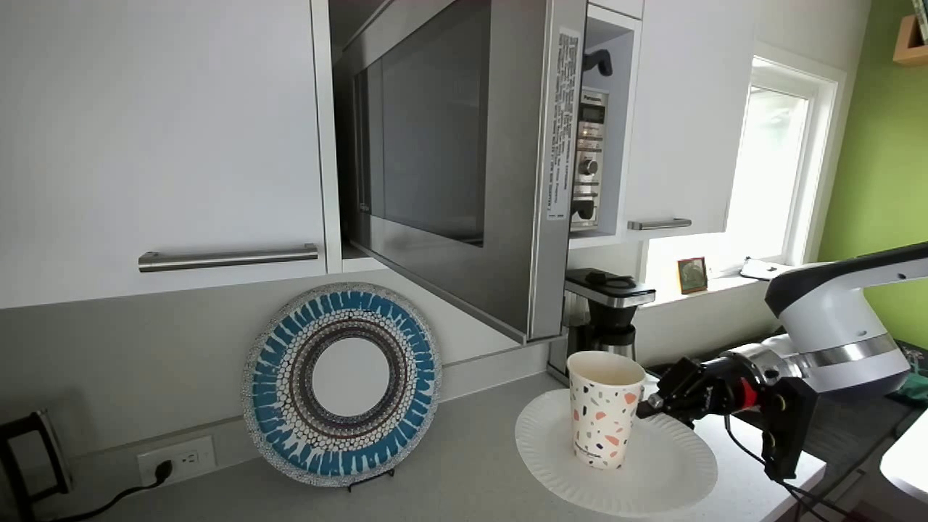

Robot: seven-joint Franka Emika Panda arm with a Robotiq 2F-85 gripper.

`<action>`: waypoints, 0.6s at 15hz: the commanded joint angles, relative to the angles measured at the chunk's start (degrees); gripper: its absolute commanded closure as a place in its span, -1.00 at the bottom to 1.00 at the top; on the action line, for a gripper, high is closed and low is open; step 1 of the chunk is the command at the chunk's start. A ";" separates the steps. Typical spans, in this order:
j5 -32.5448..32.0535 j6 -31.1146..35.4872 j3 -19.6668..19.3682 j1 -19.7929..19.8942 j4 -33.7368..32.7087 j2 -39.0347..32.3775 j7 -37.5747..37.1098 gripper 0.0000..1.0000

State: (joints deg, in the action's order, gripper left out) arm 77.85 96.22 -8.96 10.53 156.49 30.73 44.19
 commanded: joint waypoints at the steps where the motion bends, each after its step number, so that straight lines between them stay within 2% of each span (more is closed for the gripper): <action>1: -1.19 -1.44 -0.03 1.05 0.23 -3.42 3.99 0.99; 9: -2.81 -0.21 0.05 1.19 0.38 -10.08 9.03 0.99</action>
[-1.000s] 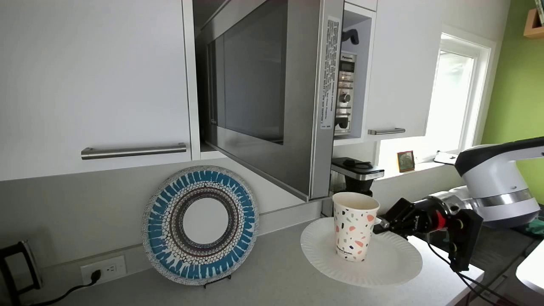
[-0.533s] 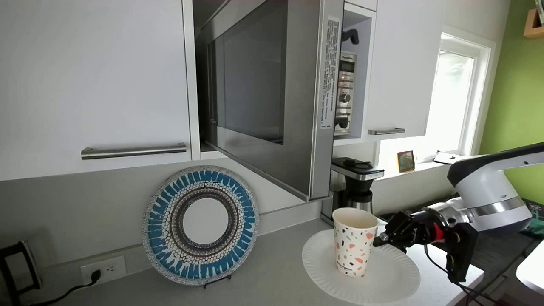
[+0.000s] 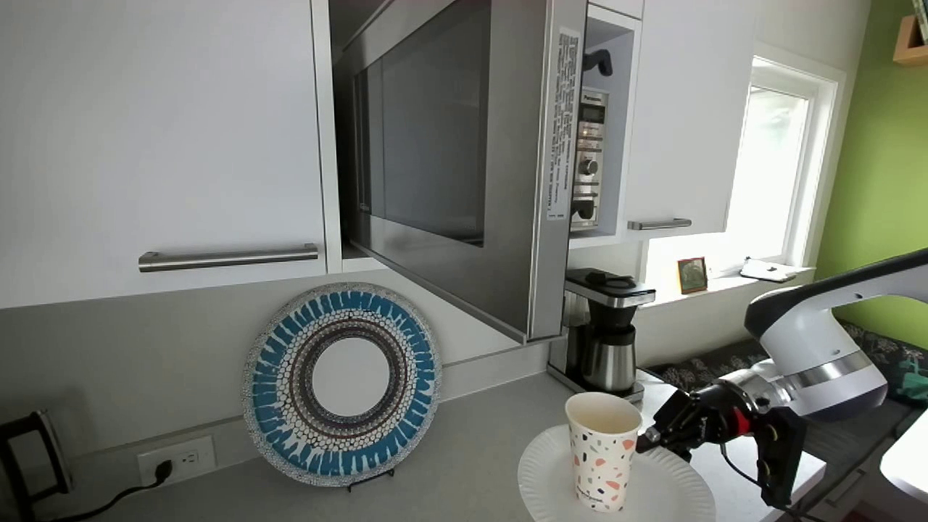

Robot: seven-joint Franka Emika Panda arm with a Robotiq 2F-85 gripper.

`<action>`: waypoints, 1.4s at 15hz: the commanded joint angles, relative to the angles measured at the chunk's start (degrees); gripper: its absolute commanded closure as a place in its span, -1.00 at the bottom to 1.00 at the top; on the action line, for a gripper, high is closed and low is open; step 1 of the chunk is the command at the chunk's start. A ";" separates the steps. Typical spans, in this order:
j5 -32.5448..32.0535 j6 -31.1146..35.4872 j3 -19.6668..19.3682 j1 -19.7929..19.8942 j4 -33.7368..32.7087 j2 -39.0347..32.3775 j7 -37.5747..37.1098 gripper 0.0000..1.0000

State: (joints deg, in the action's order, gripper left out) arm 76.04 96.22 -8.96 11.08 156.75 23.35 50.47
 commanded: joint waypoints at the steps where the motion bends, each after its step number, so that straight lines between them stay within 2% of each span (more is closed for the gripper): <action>1: -0.98 -0.26 0.00 0.61 0.10 -3.64 3.43 0.99; 15: 1.53 3.64 -0.04 0.09 0.68 -14.09 14.70 0.99; 16: 0.07 2.25 -0.11 0.14 -0.06 -12.81 12.05 0.97; 21: 0.47 2.53 -0.15 0.09 -0.05 -14.21 13.39 0.97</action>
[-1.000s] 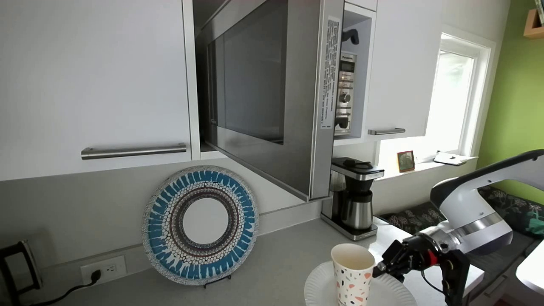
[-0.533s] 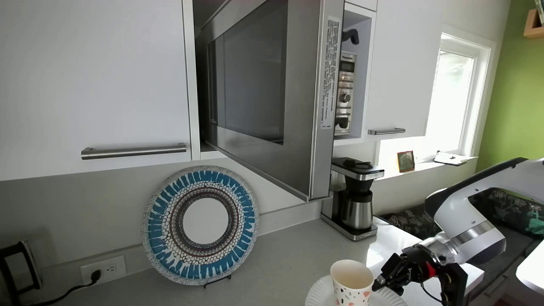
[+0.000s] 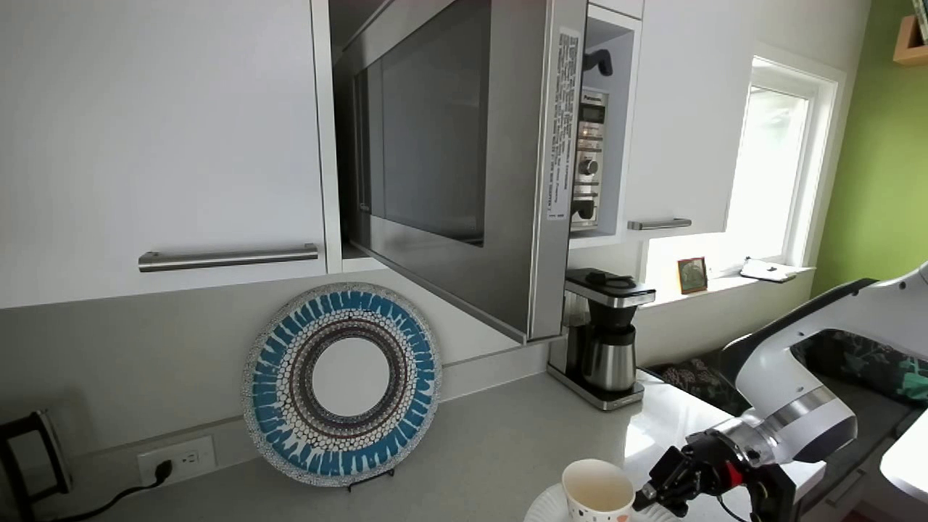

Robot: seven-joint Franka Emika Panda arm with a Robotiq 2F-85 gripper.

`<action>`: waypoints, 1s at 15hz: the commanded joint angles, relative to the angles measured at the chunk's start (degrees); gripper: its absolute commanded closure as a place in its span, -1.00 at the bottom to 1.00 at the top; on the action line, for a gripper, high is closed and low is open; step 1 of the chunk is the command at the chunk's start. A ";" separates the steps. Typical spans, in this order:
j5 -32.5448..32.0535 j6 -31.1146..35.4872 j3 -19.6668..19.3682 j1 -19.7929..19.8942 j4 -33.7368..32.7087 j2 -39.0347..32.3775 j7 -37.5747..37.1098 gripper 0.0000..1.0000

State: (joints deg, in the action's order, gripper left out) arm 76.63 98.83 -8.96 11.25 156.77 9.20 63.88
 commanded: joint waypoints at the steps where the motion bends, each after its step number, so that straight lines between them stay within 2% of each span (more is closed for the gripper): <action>1: -0.11 -0.08 -0.15 -0.07 -0.07 -0.05 0.01 0.97; 5: -0.08 -0.08 -0.15 -0.07 -0.07 -0.05 0.10 0.97; 15: -1.20 -5.56 -1.34 0.23 -2.18 -8.93 6.49 0.99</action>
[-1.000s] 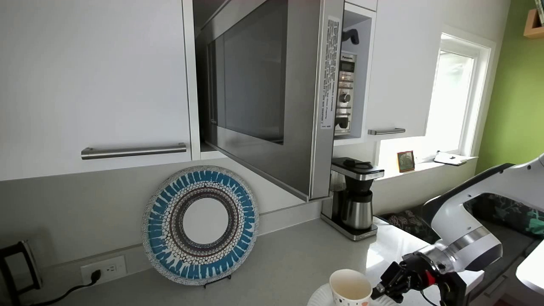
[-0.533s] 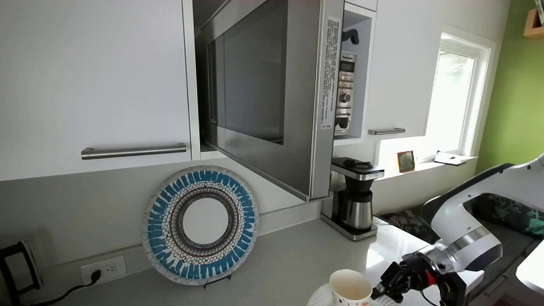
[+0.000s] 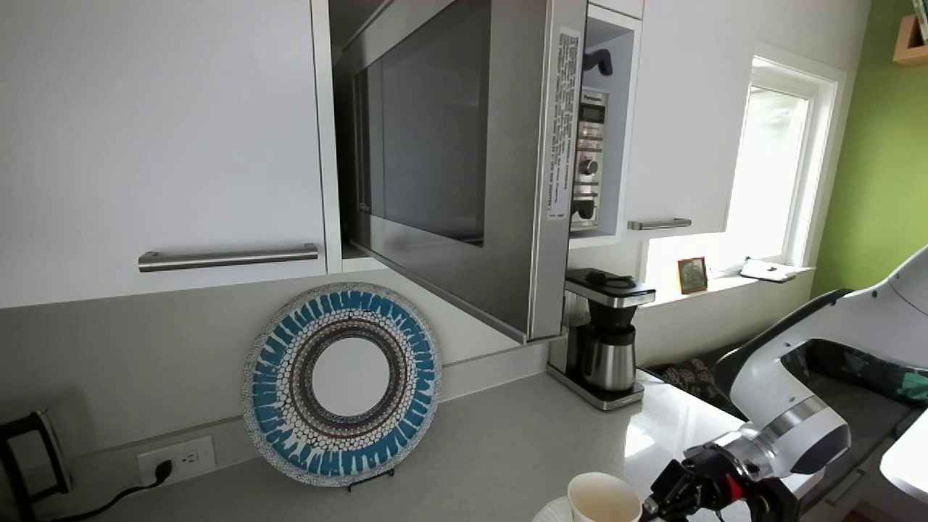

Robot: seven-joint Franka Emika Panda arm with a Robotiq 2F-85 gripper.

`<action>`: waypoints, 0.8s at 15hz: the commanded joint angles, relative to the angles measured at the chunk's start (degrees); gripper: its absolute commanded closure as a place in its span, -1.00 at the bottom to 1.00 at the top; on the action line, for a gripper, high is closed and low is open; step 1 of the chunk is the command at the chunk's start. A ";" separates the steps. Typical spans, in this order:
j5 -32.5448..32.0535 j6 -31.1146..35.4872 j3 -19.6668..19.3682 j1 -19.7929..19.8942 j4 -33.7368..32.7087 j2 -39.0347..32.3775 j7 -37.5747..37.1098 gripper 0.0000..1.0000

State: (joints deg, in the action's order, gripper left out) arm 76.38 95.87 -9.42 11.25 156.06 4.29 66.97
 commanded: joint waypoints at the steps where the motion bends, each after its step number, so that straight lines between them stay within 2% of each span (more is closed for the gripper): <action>1: -1.25 -2.96 -0.93 0.22 -1.79 -4.94 4.38 0.99; 12: -1.96 -1.51 -0.85 -0.18 -6.64 -12.94 9.66 0.99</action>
State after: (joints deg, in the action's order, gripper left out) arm 75.13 94.44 -9.67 11.25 151.61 -5.45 74.71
